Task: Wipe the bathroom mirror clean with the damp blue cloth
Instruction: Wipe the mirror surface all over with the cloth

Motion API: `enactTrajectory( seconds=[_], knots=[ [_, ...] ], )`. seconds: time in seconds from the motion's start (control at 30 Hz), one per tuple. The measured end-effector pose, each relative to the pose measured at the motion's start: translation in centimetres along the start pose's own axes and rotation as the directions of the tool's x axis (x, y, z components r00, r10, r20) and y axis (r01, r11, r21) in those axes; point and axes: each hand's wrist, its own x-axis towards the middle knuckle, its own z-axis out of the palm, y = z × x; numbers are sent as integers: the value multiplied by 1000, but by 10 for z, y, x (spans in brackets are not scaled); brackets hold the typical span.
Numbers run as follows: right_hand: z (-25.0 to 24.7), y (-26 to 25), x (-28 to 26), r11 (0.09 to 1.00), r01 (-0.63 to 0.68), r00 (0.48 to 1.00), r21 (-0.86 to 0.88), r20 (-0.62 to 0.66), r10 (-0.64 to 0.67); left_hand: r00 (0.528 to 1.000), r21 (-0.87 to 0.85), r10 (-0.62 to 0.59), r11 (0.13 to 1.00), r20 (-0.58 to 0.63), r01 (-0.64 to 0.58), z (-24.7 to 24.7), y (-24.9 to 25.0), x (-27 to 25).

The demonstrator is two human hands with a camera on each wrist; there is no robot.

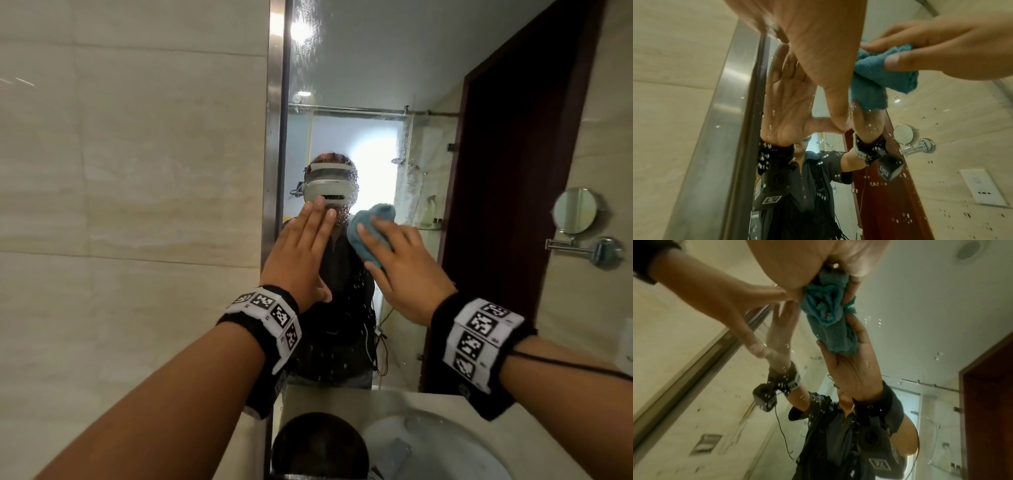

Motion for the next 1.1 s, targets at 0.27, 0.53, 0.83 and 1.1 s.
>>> enactTrajectory(
  seconds=[0.27,0.53,0.83,1.1],
  knots=[
    [-19,13,34,954,-136,951,269,-234,201,1000,10,-10,1000,10,10,-1,0,0],
    [-5,9,31,982,-48,984,183,-161,78,1000,-6,-4,1000,13,4,-2,-1,0],
    [2,-5,11,988,135,989,75,43,-138,1000,7,-10,1000,19,10,-2,0,1],
    [10,-24,-18,921,-197,980,336,78,181,1000,-12,-12,1000,14,12,-3,1,-1]
  ],
)
